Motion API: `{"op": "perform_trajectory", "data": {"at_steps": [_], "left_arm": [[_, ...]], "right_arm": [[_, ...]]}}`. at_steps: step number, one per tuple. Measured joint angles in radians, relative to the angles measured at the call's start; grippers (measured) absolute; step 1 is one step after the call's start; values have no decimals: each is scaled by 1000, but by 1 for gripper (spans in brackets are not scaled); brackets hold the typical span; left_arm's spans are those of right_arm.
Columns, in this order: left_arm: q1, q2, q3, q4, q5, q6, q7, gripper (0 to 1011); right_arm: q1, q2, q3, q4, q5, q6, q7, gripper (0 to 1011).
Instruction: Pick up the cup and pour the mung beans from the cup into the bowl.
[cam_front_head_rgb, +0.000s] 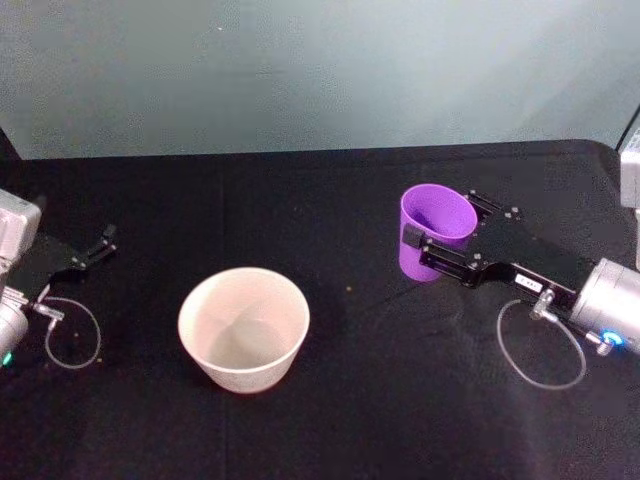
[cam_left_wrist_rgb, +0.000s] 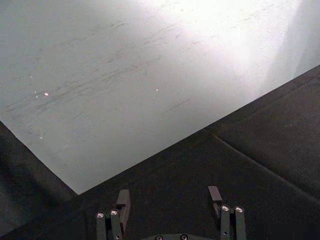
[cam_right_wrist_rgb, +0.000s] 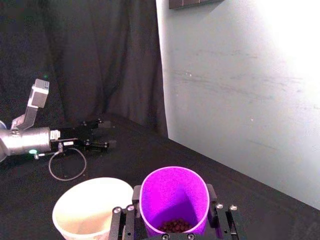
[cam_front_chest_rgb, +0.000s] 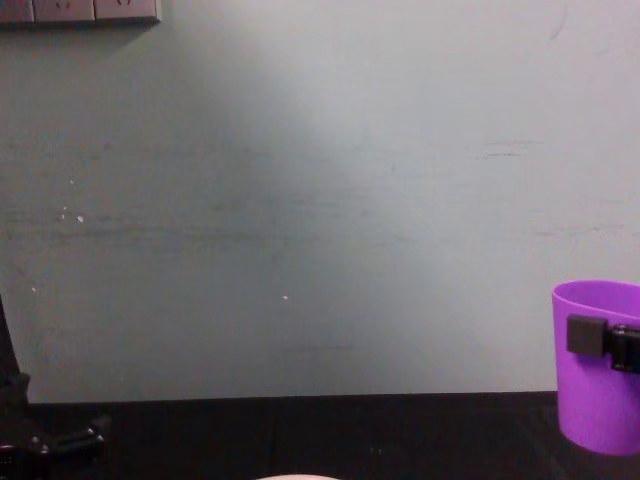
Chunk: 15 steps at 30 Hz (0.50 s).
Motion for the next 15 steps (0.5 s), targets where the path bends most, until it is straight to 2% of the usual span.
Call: {"op": "perform_trajectory", "data": {"at_steps": [15], "left_arm": [[0, 0, 0, 0, 0, 0, 0, 1011]], "right_arm": [[0, 0, 0, 0, 0, 0, 0, 728]]}}
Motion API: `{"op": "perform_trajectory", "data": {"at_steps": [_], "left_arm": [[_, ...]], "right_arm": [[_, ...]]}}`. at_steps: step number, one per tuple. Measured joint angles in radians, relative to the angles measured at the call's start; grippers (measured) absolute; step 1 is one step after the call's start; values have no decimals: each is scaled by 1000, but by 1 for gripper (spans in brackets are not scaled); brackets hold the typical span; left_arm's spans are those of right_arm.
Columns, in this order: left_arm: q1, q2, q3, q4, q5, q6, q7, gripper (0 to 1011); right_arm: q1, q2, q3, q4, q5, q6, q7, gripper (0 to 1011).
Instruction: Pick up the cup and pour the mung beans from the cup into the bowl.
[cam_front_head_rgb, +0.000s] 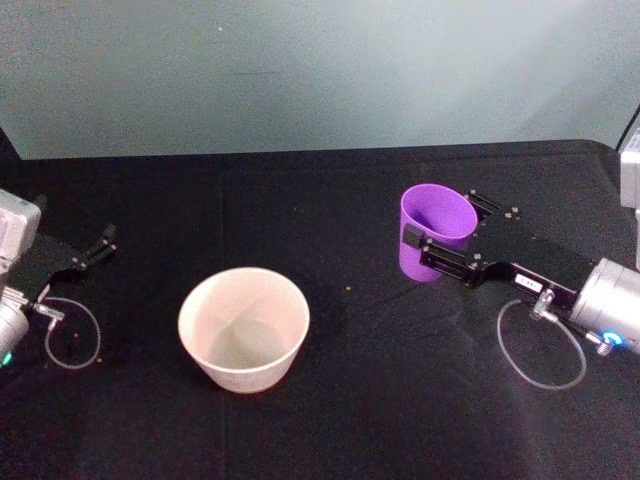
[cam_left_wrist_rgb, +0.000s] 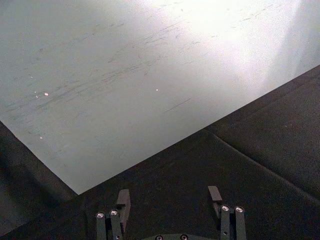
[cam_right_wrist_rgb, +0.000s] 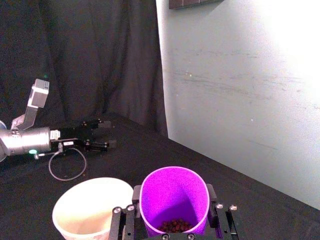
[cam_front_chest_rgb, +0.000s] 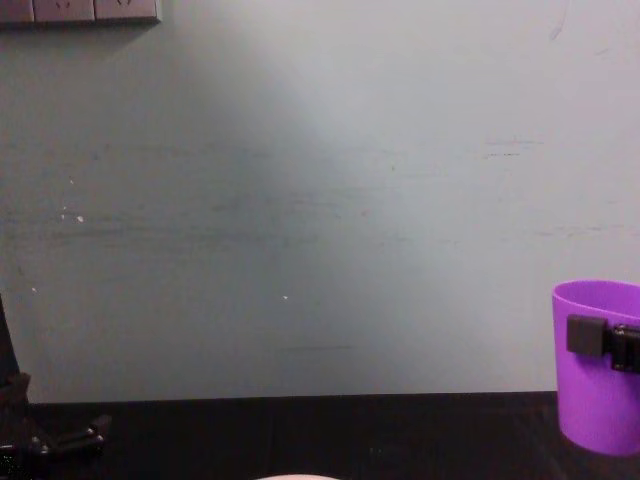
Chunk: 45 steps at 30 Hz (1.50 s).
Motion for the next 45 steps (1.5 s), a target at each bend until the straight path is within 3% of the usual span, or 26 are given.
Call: {"op": "perform_trajectory", "data": {"at_steps": [45], "left_arm": [[0, 0, 0, 0, 0, 0, 0, 1011]], "right_arm": [[0, 0, 0, 0, 0, 0, 0, 728]]}}
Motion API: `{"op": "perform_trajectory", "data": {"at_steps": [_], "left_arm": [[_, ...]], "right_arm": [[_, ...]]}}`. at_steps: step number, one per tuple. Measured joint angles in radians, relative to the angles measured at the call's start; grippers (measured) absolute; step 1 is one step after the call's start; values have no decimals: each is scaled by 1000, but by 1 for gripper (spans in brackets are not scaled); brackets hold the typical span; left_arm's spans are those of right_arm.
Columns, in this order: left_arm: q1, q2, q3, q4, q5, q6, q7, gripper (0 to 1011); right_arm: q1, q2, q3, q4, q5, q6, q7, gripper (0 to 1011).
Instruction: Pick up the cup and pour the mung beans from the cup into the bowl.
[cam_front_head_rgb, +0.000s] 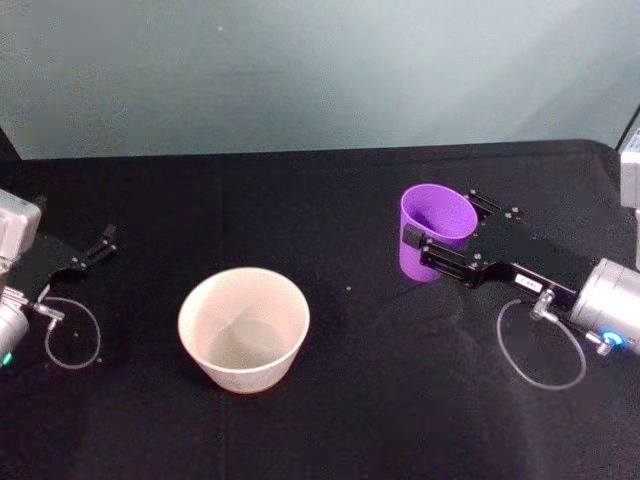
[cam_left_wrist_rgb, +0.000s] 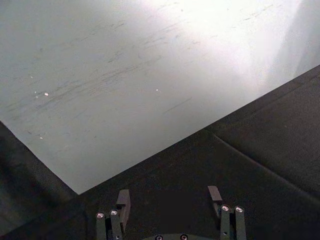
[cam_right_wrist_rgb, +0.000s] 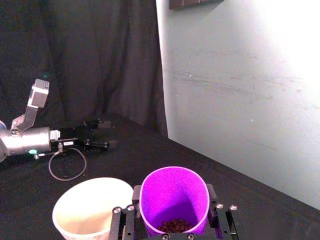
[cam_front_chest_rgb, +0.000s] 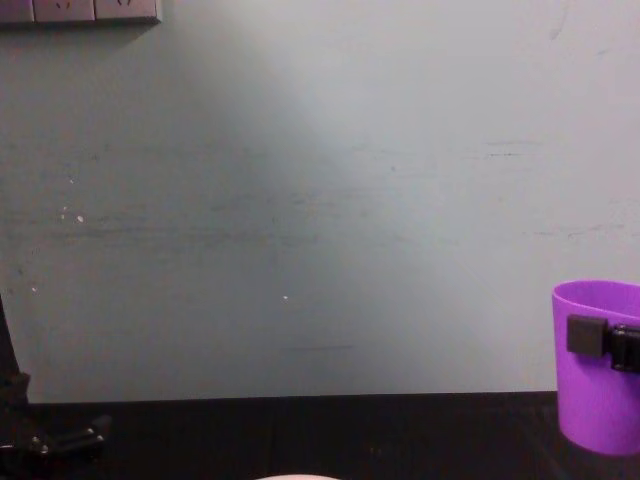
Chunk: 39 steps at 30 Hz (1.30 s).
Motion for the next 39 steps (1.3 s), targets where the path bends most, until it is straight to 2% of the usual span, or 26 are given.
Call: {"op": "perform_trajectory", "data": {"at_steps": [39], "left_arm": [[0, 0, 0, 0, 0, 0, 0, 1011]], "right_arm": [[0, 0, 0, 0, 0, 0, 0, 728]]}}
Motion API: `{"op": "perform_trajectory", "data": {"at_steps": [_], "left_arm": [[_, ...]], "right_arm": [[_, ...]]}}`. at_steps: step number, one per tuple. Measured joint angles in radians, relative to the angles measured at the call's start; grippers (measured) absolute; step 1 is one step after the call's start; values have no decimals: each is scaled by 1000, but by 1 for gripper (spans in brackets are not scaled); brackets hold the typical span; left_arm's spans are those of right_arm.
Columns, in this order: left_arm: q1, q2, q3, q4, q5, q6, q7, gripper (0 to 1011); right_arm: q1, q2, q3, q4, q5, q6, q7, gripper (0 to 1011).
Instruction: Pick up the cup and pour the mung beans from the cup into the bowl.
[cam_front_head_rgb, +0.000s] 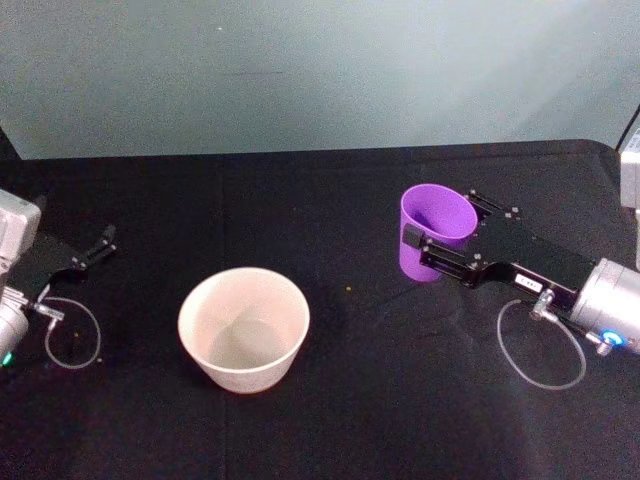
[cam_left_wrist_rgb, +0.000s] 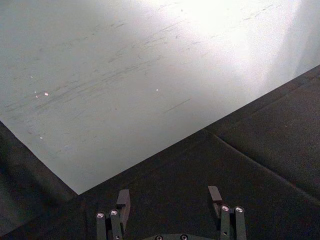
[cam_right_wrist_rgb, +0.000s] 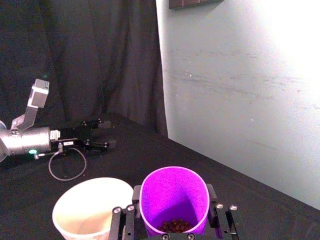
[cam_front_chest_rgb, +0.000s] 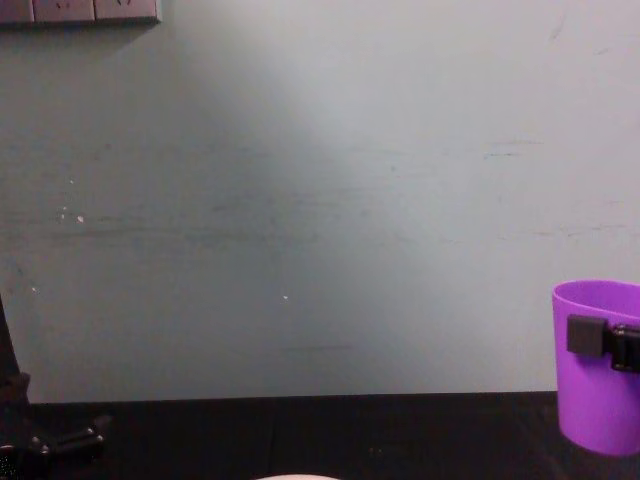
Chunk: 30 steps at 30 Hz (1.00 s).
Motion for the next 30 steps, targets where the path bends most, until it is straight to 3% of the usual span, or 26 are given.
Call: {"op": "perform_trajectory", "data": {"at_steps": [8, 25, 30], "left_arm": [[0, 0, 0, 0, 0, 0, 0, 1012], [0, 0, 0, 0, 0, 0, 0, 1012], [0, 0, 0, 0, 0, 0, 0, 1011]], "right_arm": [[3, 0, -4, 3, -1, -2, 0, 728], [143, -59, -130, 101, -63, 5, 21, 728], [189, -86, -181, 129, -131, 0, 9, 728]]}}
